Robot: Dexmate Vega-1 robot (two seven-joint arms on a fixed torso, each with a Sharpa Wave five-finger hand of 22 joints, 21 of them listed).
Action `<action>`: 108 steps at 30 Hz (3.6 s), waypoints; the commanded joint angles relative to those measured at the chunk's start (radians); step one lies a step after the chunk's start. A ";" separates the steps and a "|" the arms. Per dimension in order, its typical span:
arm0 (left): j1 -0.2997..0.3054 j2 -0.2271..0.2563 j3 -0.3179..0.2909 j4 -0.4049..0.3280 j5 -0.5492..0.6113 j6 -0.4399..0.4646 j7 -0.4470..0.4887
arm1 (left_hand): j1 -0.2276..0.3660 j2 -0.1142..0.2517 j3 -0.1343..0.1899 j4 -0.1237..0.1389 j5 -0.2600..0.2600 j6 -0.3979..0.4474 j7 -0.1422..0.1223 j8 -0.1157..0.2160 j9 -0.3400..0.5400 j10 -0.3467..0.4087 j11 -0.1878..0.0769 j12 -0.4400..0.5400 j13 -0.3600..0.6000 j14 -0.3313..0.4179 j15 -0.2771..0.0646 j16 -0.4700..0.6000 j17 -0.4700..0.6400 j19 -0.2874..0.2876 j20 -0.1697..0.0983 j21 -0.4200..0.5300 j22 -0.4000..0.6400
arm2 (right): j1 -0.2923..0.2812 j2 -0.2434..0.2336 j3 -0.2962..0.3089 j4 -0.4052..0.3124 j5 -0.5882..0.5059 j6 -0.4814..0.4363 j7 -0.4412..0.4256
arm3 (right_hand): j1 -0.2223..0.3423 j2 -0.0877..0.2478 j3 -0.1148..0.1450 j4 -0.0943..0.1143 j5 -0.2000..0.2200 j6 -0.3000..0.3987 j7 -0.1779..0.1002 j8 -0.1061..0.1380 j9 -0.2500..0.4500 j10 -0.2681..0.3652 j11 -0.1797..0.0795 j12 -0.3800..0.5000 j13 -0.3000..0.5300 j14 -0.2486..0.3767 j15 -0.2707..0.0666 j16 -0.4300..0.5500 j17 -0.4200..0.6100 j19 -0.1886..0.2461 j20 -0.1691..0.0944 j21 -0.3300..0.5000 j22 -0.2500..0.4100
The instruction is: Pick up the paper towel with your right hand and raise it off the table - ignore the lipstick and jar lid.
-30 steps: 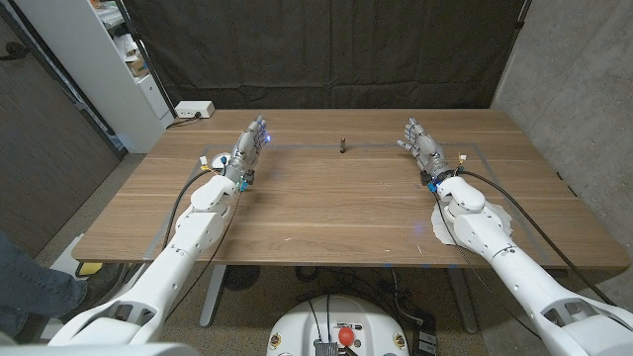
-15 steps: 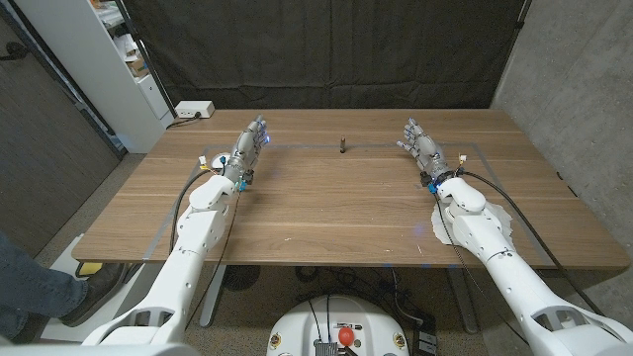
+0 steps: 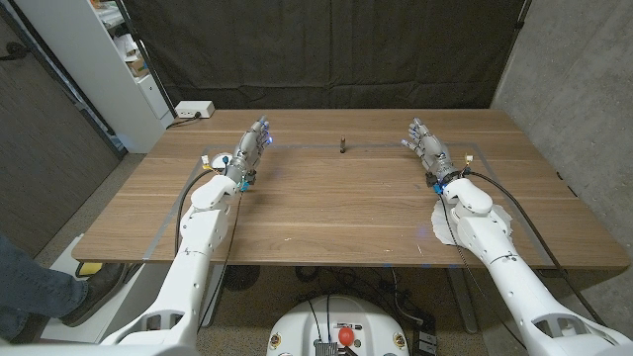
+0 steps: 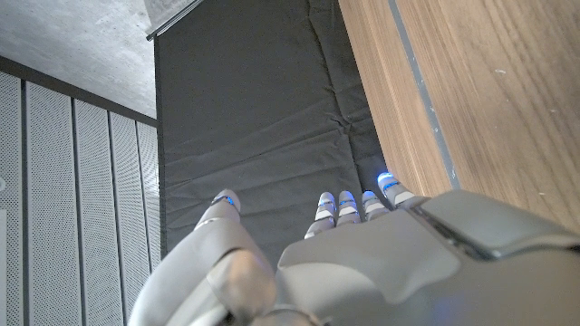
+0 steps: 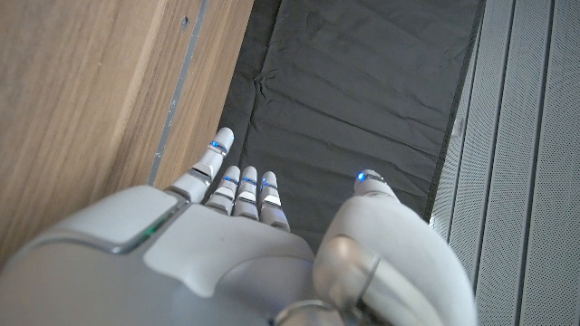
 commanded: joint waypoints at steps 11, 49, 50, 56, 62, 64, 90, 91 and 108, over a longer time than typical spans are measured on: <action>0.013 -0.019 -0.034 -0.027 0.034 0.024 -0.044 | 0.004 0.006 -0.001 -0.008 0.003 0.009 0.005 0.002 0.004 0.010 -0.004 0.006 -0.006 -0.026 0.006 0.006 0.002 -0.140 0.010 -0.007 0.003 | -0.024 0.024 0.051 -0.020 -0.027 0.033 0.019 | -0.001 0.002 -0.004 -0.002 0.005 -0.002 -0.008 0.009 -0.006 0.011 0.001 -0.007 -0.001 0.011 -0.005 -0.001 -0.004 0.015 0.002 -0.009 0.003; 0.012 -0.002 -0.072 -0.016 0.018 0.019 -0.092 | 0.006 0.015 -0.001 -0.014 0.002 0.021 0.012 0.001 0.004 0.017 0.007 0.007 -0.021 -0.017 0.009 0.006 0.002 -0.130 0.006 -0.023 0.004 | -0.116 0.013 0.075 -0.153 -0.087 0.036 -0.031 | 0.003 0.004 -0.007 -0.008 0.011 -0.006 -0.013 0.010 -0.025 0.022 -0.003 -0.025 -0.004 0.012 -0.006 -0.010 -0.016 0.019 0.004 -0.035 0.003; 0.012 -0.005 -0.073 -0.014 0.015 0.015 -0.092 | 0.006 0.015 -0.001 -0.014 0.002 0.021 0.012 0.001 0.004 0.017 0.006 0.007 -0.021 -0.016 0.010 0.006 0.002 -0.130 0.006 -0.024 0.004 | -0.118 0.012 0.076 -0.154 -0.087 0.035 -0.031 | 0.003 0.004 -0.007 -0.008 0.011 -0.006 -0.013 0.010 -0.025 0.022 -0.003 -0.025 -0.004 0.012 -0.006 -0.010 -0.016 0.020 0.004 -0.035 0.003; 0.013 -0.016 -0.079 -0.013 0.004 0.009 -0.090 | 0.007 0.018 0.000 -0.015 0.002 0.019 0.012 0.000 0.004 0.015 0.004 0.006 -0.023 -0.022 0.010 0.003 0.002 -0.133 0.007 -0.028 0.004 | -0.137 0.009 0.086 -0.171 -0.087 0.036 -0.034 | 0.002 0.005 -0.007 -0.009 0.012 -0.006 -0.013 0.010 -0.027 0.023 -0.002 -0.028 -0.004 0.011 -0.005 -0.011 -0.017 0.021 0.003 -0.038 0.003; 0.013 -0.018 -0.075 -0.017 0.006 0.010 -0.091 | 0.008 0.021 0.001 -0.017 0.002 0.022 0.014 0.000 0.004 0.015 0.003 0.006 -0.025 -0.023 0.011 0.002 0.002 -0.137 0.005 -0.032 0.005 | -0.157 0.006 0.097 -0.184 -0.084 0.054 -0.030 | 0.002 0.006 -0.008 -0.009 0.013 -0.007 -0.013 0.010 -0.030 0.024 -0.002 -0.031 -0.004 0.012 -0.006 -0.012 -0.019 0.022 0.003 -0.042 0.003; 0.014 -0.019 -0.073 -0.018 0.006 0.011 -0.092 | 0.008 0.022 0.001 -0.017 0.002 0.022 0.014 0.000 0.004 0.014 0.003 0.005 -0.025 -0.024 0.010 0.002 0.002 -0.137 0.006 -0.034 0.005 | -0.165 0.007 0.101 -0.192 -0.086 0.056 -0.034 | 0.002 0.006 -0.008 -0.009 0.013 -0.007 -0.014 0.011 -0.030 0.024 -0.002 -0.032 -0.004 0.012 -0.006 -0.012 -0.019 0.022 0.003 -0.043 0.003; 0.021 -0.024 -0.058 -0.034 0.008 0.015 -0.093 | 0.010 0.030 0.002 -0.022 0.001 0.029 0.016 -0.001 0.003 0.014 0.003 0.005 -0.032 -0.023 0.009 0.002 0.002 -0.137 0.012 -0.046 0.005 | -0.242 -0.013 0.141 -0.273 -0.088 0.051 -0.031 | 0.001 0.007 -0.011 -0.011 0.016 -0.003 -0.014 0.014 -0.039 0.031 -0.003 -0.042 -0.004 0.014 -0.006 -0.016 -0.025 0.024 0.003 -0.059 0.003; 0.020 -0.023 -0.058 -0.033 0.008 0.015 -0.094 | 0.010 0.030 0.002 -0.022 0.001 0.030 0.016 -0.001 0.003 0.014 0.004 0.005 -0.032 -0.023 0.009 0.002 0.002 -0.138 0.011 -0.047 0.005 | -0.245 -0.013 0.143 -0.276 -0.088 0.050 -0.033 | 0.000 0.007 -0.011 -0.011 0.016 -0.003 -0.014 0.014 -0.039 0.031 -0.003 -0.042 -0.004 0.014 -0.006 -0.017 -0.025 0.024 0.003 -0.059 0.003; 0.001 -0.025 -0.048 -0.019 0.008 0.017 -0.108 | 0.010 0.032 0.001 -0.025 0.000 0.033 0.019 -0.001 0.003 0.014 0.003 0.005 -0.035 -0.023 0.010 0.002 0.002 -0.136 0.013 -0.053 0.006 | -0.294 -0.011 0.170 -0.309 -0.087 0.064 -0.036 | 0.000 0.007 -0.013 -0.013 0.018 0.000 -0.015 0.015 -0.044 0.037 -0.003 -0.048 -0.004 0.019 -0.008 -0.018 -0.029 0.031 0.003 -0.068 0.003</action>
